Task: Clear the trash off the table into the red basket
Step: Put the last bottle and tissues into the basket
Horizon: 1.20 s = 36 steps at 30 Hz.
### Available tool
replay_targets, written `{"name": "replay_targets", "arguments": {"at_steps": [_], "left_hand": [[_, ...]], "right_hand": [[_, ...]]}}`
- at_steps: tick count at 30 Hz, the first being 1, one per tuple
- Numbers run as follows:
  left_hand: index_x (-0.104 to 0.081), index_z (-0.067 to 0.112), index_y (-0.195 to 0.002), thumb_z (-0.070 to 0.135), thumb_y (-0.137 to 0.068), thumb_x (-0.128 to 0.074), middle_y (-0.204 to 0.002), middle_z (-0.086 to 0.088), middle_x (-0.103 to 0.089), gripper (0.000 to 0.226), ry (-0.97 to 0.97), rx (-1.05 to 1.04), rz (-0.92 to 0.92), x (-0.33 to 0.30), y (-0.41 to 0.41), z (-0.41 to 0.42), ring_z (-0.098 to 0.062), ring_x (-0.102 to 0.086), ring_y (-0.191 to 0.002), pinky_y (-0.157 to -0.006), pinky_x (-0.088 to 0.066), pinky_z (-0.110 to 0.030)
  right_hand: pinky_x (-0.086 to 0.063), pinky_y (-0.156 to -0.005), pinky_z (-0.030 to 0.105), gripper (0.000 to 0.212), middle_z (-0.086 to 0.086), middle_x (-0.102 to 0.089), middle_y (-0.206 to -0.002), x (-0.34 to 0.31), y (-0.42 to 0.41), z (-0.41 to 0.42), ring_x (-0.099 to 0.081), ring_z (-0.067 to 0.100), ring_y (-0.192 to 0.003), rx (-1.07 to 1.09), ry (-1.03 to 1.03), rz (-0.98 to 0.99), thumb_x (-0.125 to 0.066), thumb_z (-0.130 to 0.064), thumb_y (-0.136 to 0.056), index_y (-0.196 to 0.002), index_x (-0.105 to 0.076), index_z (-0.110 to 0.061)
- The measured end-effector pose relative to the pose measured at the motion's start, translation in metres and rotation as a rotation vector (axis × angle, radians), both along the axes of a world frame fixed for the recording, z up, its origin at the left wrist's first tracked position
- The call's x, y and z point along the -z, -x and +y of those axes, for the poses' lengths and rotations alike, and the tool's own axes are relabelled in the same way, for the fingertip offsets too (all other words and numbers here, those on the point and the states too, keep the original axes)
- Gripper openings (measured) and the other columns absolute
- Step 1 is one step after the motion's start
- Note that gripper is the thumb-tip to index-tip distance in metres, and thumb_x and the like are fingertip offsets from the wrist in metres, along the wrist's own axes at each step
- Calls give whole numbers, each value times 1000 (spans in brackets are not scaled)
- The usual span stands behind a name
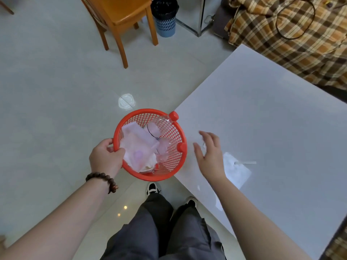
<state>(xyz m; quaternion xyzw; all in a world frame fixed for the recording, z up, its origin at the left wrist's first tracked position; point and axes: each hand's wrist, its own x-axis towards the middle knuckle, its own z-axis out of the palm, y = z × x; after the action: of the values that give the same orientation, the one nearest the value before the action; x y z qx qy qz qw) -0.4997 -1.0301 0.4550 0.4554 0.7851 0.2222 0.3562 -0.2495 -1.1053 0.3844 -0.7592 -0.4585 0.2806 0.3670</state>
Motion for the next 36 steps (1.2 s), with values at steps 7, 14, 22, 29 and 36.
{"name": "replay_targets", "arguments": {"at_steps": [7, 14, 22, 29, 36], "left_hand": [[-66, 45, -73, 13, -74, -67, -73, 3, -73, 32, 15, 1, 57, 20, 0, -5, -25, -71, -69, -66, -61, -48], [-68, 49, -78, 24, -68, -67, -72, 5, -74, 27, 10, -5, 32, 33, -1, -9, -27, -72, -68, -65, -60, -53], [-68, 52, -75, 24, -69, -67, -68, 6, -73, 28, -2, -64, -3, 34, -9, -13, -25, -72, -65, -57, -60, -40], [-66, 46, -73, 22, -78, -69, -72, 5, -74, 25, -10, -15, -28, 22, -31, -16, -20, -73, -67, -56, -61, -39], [-65, 34, -82, 15, -80, -68, -81, 2, -74, 19, -22, 37, -67, 8, -60, -15, -19, -72, -73, -64, -62, -43]], "right_hand": [[-40, -95, 36, 48, 6, -30, -148, 110, -47, -8, -34, 28, -132, -70, 389, -86, -57, -15, -88, -134, -43, -18], [-35, -105, 39, 54, 9, -25, -153, 168, -43, 18, -23, 32, -135, -181, 457, -235, -44, 2, -86, -137, -39, -15], [-37, -71, 32, 23, 12, -60, -105, 150, -37, 10, -44, 29, -104, 18, 405, -150, -43, 0, -88, -101, -61, -5], [-43, -70, 27, 14, -10, -58, -90, 4, -12, 6, -50, 17, -93, 237, -209, 7, -64, -9, -82, -93, -66, -17], [-48, -81, 39, 25, 6, -64, -105, -42, 6, -21, -57, 29, -100, -177, -82, 10, -68, -8, -81, -106, -66, -10]]}}
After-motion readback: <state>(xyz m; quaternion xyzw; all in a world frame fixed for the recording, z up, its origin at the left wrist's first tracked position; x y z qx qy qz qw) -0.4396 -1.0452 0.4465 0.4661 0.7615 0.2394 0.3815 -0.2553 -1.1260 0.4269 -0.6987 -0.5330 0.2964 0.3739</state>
